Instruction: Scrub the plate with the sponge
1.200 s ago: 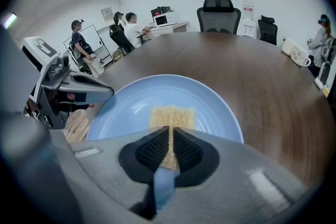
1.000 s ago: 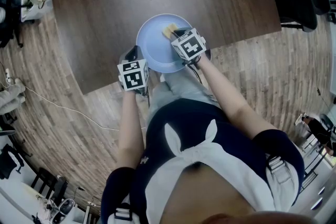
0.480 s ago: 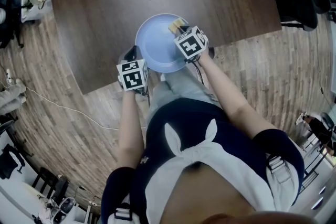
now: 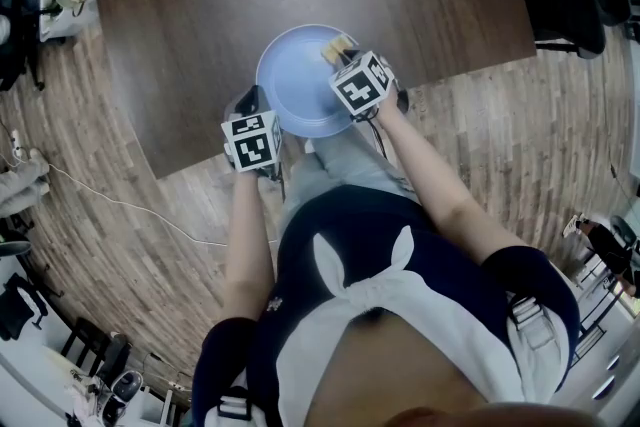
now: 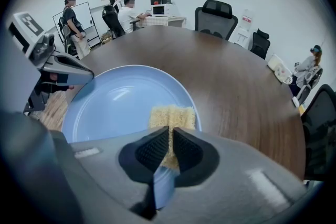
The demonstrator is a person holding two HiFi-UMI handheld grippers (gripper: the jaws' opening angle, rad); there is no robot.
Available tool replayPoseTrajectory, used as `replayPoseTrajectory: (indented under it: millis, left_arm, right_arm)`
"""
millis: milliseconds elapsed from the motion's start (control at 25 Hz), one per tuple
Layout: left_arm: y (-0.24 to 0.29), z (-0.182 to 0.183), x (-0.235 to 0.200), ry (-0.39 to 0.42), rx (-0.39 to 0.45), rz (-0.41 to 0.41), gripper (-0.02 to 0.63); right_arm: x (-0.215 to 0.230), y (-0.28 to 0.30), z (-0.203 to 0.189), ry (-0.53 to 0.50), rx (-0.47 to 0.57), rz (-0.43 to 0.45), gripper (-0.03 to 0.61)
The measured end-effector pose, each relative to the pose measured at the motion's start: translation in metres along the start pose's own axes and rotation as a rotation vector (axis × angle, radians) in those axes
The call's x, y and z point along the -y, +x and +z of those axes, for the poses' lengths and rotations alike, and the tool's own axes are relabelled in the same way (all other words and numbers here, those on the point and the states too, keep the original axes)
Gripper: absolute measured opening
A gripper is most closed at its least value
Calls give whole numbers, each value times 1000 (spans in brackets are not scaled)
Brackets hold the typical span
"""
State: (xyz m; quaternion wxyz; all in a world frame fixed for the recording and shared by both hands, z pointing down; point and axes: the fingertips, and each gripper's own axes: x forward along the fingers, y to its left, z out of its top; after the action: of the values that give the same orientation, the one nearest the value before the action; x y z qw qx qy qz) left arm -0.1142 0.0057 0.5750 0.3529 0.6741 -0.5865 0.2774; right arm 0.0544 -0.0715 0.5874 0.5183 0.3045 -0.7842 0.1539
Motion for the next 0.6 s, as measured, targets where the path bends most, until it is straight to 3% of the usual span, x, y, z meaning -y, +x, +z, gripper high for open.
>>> replayPoseTrajectory:
  millis: [600]
  left_arm:
    - [2, 2, 0, 0, -1, 18, -1]
  right_arm:
    - [-10, -5, -15, 17, -3, 49, 23]
